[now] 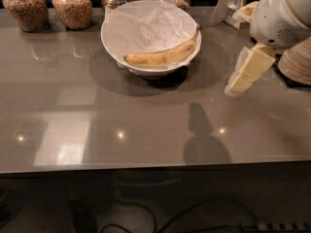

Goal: Pick banana from white bowl

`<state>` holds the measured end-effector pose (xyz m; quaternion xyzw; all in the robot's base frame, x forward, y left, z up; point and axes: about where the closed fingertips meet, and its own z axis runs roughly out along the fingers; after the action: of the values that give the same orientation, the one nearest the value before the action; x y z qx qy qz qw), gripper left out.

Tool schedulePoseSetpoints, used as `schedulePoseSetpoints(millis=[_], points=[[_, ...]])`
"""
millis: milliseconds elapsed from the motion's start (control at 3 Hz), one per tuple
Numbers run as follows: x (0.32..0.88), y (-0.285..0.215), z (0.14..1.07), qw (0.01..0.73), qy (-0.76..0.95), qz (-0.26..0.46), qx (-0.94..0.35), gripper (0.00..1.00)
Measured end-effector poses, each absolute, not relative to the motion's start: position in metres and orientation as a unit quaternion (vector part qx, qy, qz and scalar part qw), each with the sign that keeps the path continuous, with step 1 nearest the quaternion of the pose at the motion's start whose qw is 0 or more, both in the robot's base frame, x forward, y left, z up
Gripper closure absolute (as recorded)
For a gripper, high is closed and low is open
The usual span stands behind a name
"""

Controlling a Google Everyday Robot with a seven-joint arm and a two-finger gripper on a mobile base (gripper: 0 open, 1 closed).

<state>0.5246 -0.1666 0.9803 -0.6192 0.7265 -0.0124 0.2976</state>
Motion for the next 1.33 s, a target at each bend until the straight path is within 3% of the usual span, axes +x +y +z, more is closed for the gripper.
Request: schedulePoseSetpoints(millis=[667, 1333], points=[[0.657, -0.083, 1.023, 0.438, 0.644, 0.032, -0.627, 0.0], [0.676, -0.07, 1.019, 0.43, 0.629, 0.017, -0.647, 0.0]])
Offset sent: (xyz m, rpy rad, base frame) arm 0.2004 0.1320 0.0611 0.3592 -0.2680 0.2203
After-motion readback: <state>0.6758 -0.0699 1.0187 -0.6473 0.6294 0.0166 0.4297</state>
